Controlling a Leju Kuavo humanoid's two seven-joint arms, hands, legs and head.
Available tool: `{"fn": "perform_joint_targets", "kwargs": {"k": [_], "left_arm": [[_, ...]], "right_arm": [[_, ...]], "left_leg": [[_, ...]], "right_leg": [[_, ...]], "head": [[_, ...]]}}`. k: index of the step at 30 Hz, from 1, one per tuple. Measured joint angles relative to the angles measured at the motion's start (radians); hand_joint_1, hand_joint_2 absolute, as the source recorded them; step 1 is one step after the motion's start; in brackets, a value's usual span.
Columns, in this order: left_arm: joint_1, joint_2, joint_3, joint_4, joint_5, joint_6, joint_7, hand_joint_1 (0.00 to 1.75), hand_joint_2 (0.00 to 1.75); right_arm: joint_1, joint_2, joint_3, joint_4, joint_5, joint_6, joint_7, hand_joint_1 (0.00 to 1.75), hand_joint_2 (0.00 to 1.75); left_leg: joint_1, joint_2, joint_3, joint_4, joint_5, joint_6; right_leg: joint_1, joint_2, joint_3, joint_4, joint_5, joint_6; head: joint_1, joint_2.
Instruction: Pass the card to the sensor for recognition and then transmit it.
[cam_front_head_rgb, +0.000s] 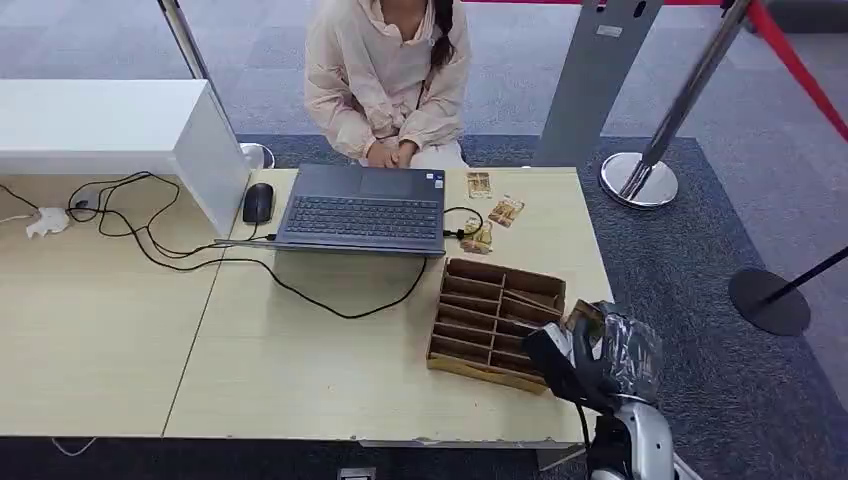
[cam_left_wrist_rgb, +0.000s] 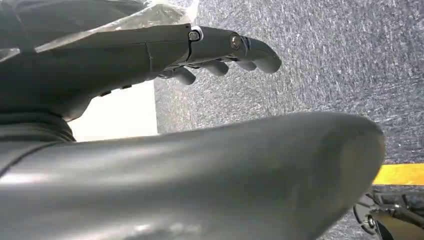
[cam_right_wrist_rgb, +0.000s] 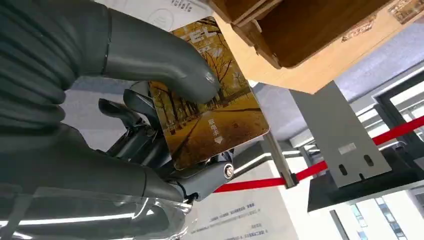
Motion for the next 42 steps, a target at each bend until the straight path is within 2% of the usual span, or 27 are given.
{"fn": "perform_joint_targets", "kwargs": {"k": [42], "left_arm": [[0.001, 0.001, 0.003, 0.000, 0.010, 0.011, -0.007, 0.00, 0.00]], "right_arm": [[0.027, 0.033, -0.023, 0.171, -0.162, -0.045, 0.000, 1.75, 1.75]], "left_leg": [[0.000, 0.000, 0.000, 0.000, 0.000, 0.000]], "right_leg": [[0.000, 0.000, 0.000, 0.000, 0.000, 0.000]], "head": [[0.000, 0.000]]}}
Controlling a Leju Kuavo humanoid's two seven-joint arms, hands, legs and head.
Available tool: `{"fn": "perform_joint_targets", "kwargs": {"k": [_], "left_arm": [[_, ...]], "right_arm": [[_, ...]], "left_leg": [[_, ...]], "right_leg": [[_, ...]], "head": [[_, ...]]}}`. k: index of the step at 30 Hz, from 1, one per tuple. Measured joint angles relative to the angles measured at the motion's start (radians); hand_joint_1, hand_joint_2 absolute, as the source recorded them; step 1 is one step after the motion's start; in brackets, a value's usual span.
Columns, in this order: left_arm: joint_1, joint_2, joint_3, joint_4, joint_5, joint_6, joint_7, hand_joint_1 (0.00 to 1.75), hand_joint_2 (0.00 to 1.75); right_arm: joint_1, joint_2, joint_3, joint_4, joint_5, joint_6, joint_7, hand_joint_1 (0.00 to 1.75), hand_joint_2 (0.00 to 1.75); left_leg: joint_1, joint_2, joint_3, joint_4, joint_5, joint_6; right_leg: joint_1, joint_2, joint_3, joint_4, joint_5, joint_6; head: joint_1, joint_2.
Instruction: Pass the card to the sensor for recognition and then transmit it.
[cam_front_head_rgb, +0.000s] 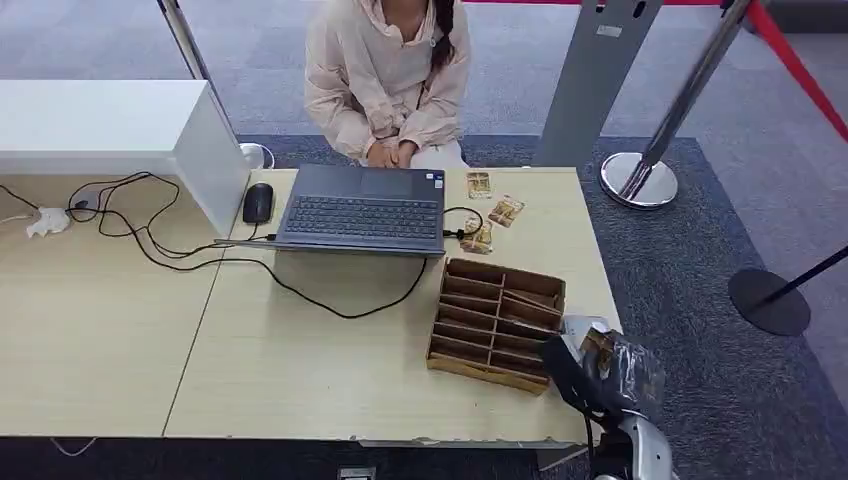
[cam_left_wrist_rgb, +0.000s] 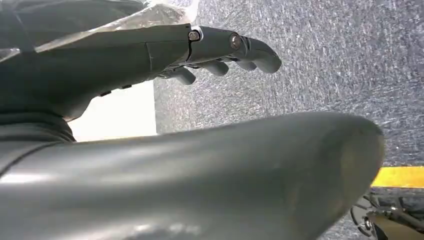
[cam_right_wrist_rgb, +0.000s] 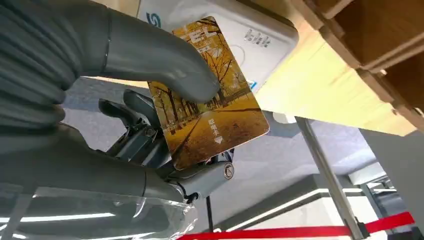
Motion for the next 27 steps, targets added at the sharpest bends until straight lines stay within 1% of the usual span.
{"fn": "perform_joint_targets", "kwargs": {"k": [9, 19, 27], "left_arm": [[0.000, 0.000, 0.007, 0.000, -0.001, 0.000, -0.004, 0.00, 0.00], [0.001, 0.000, 0.016, 0.000, -0.004, 0.001, -0.006, 0.00, 0.00], [0.001, 0.000, 0.017, 0.000, -0.006, 0.001, -0.002, 0.00, 0.00]], "right_arm": [[-0.004, 0.006, -0.005, 0.025, -0.045, 0.000, -0.006, 1.75, 1.75], [-0.006, 0.010, -0.012, 0.037, -0.034, 0.000, -0.007, 1.75, 1.75], [0.004, 0.013, -0.050, 0.005, 0.063, -0.001, -0.003, 1.75, 1.75]], "left_leg": [[0.000, 0.000, 0.001, 0.000, 0.000, 0.000], [0.000, 0.000, 0.001, 0.000, 0.000, 0.000], [0.000, 0.000, 0.001, 0.000, 0.000, 0.000]], "right_leg": [[0.000, 0.000, 0.001, 0.000, 0.000, 0.000], [0.000, 0.000, 0.002, 0.000, 0.000, 0.000], [0.000, 0.000, 0.001, 0.000, 0.000, 0.000]], "head": [[0.000, 0.000], [0.000, 0.000], [0.000, 0.000]]}}
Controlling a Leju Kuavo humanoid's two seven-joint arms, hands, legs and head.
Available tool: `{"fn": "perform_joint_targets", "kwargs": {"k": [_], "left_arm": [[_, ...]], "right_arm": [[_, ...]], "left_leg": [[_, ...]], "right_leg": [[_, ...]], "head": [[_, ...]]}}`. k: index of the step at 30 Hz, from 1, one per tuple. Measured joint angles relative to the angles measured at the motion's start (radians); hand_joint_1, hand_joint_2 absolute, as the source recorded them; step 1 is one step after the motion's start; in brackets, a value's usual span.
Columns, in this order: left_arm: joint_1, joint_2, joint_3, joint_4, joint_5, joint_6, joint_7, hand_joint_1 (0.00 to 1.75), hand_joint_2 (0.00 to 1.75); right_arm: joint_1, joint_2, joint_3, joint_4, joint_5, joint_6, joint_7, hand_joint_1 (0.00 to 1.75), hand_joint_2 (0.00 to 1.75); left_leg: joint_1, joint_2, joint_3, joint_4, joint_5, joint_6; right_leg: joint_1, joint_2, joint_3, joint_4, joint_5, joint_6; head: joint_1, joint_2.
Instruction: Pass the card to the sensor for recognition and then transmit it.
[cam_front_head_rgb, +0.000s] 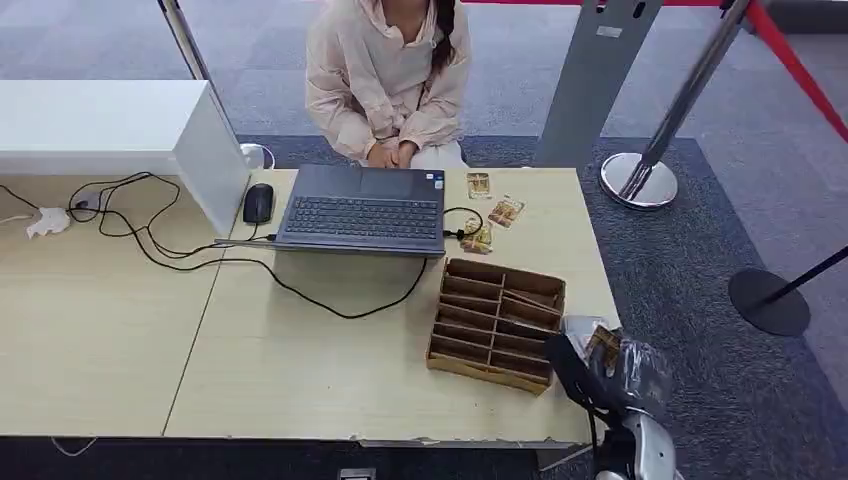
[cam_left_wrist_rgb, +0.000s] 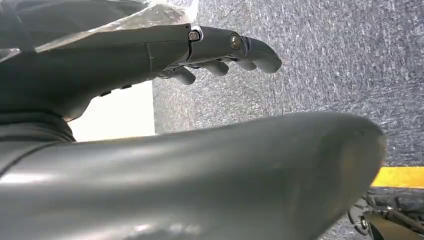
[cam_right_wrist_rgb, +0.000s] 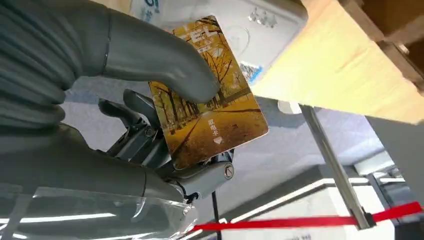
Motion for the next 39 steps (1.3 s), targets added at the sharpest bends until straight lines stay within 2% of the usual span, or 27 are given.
{"fn": "perform_joint_targets", "kwargs": {"k": [8, 19, 26, 31, 35, 39], "left_arm": [[0.000, 0.001, 0.002, 0.000, -0.001, -0.002, -0.004, 0.00, 0.00], [0.000, 0.001, 0.003, 0.000, -0.012, -0.014, 0.000, 0.00, 0.00], [-0.001, 0.001, 0.003, 0.000, -0.027, -0.026, -0.010, 0.00, 0.00], [-0.002, 0.001, 0.002, 0.000, -0.044, -0.041, -0.017, 0.00, 0.00], [-0.005, 0.001, 0.002, 0.000, -0.063, -0.055, -0.024, 0.00, 0.00], [-0.008, 0.001, 0.002, 0.000, -0.077, -0.063, -0.033, 0.00, 0.00]], "right_arm": [[0.002, -0.014, -0.052, -0.134, 0.141, 0.019, 0.000, 1.75, 1.75], [-0.022, -0.016, -0.059, -0.321, 0.274, 0.006, -0.005, 1.75, 1.75], [-0.084, -0.010, -0.040, -0.387, 0.299, 0.067, -0.034, 1.75, 1.75], [-0.156, -0.003, -0.013, -0.410, 0.294, 0.140, -0.054, 1.75, 1.75], [-0.245, 0.001, 0.027, -0.411, 0.242, 0.202, -0.048, 1.75, 1.75], [-0.323, 0.003, 0.052, -0.395, 0.182, 0.232, -0.035, 1.75, 1.75]], "left_leg": [[0.000, 0.000, 0.000, 0.000, 0.000, 0.000], [0.000, 0.000, 0.000, 0.000, 0.000, 0.000], [0.000, 0.000, 0.000, 0.000, 0.000, 0.000], [0.000, 0.000, -0.001, 0.000, 0.000, 0.000], [0.001, 0.000, 0.000, 0.000, 0.000, 0.000], [0.001, -0.001, -0.001, 0.000, 0.000, 0.000]], "right_leg": [[0.000, 0.000, 0.000, 0.000, 0.000, 0.000], [0.000, 0.000, 0.000, 0.000, 0.000, 0.000], [0.000, 0.000, 0.000, 0.000, 0.000, 0.000], [0.000, 0.000, 0.000, 0.000, 0.000, 0.000], [0.000, 0.000, 0.000, 0.000, 0.000, 0.000], [0.000, 0.000, 0.000, 0.000, 0.000, 0.000]], "head": [[0.000, 0.000], [0.000, 0.000], [0.000, 0.000], [0.000, 0.000], [0.000, 0.000], [0.001, 0.000]]}}
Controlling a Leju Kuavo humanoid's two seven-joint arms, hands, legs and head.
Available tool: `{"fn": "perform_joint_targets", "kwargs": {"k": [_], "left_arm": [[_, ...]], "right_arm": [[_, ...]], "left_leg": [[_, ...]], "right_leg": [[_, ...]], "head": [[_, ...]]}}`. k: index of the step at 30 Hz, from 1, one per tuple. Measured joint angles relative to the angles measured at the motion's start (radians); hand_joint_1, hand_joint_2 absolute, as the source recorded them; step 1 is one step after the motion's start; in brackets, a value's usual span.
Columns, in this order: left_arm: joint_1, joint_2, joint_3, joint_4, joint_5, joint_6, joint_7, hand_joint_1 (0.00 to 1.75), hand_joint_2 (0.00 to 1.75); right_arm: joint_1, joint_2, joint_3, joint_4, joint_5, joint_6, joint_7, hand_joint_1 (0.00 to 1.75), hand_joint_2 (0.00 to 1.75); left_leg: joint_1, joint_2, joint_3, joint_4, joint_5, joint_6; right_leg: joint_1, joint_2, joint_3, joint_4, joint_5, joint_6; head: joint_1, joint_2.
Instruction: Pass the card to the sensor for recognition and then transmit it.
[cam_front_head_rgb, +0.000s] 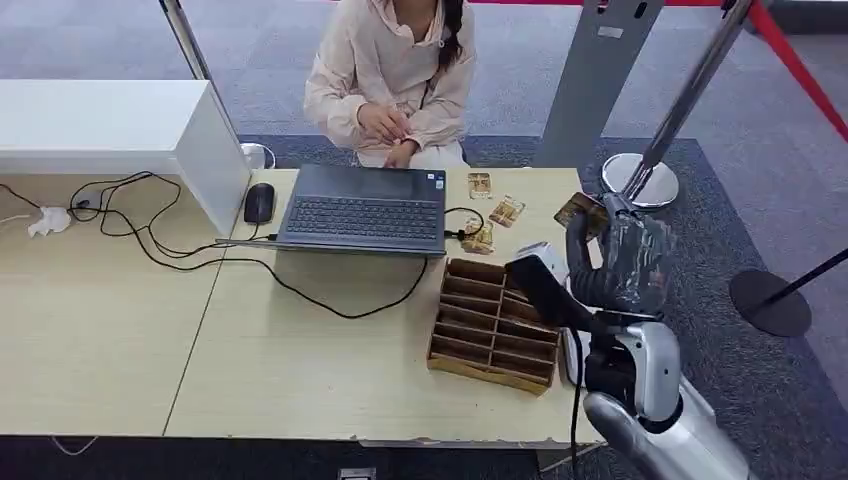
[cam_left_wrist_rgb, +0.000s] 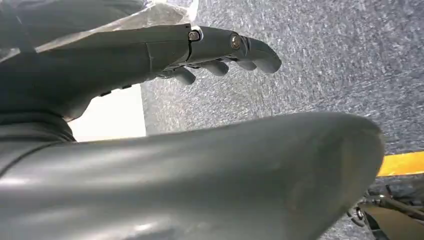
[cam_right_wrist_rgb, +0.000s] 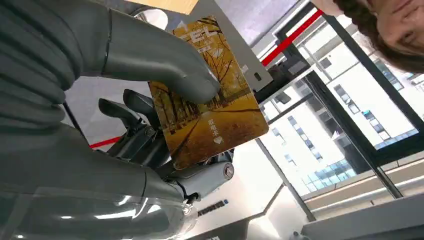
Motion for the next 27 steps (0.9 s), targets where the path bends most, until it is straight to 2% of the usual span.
{"fn": "perform_joint_targets", "kwargs": {"k": [5, 13, 27], "left_arm": [[-0.008, 0.001, -0.005, 0.000, -0.015, -0.010, -0.009, 0.00, 0.00], [-0.011, 0.003, -0.013, 0.001, -0.026, -0.013, -0.021, 0.00, 0.00], [-0.012, 0.008, -0.029, 0.002, -0.031, -0.014, -0.026, 0.00, 0.00]], "right_arm": [[-0.112, 0.000, 0.031, 0.059, -0.091, 0.018, 0.003, 1.75, 1.75], [-0.253, 0.004, 0.089, 0.176, -0.157, 0.055, 0.012, 1.75, 1.75], [-0.372, 0.025, 0.165, 0.299, -0.181, 0.087, 0.013, 1.75, 1.75]], "left_leg": [[0.000, -0.001, 0.001, 0.000, 0.000, 0.000], [0.000, -0.001, 0.000, 0.000, 0.000, 0.000], [0.000, -0.002, 0.000, 0.000, 0.000, -0.001]], "right_leg": [[0.000, 0.000, -0.001, 0.000, 0.001, -0.001], [0.000, 0.000, -0.001, 0.000, 0.001, -0.001], [0.000, -0.001, -0.001, 0.001, 0.001, -0.001]], "head": [[-0.001, 0.000], [-0.001, 0.000], [-0.001, 0.000]]}}
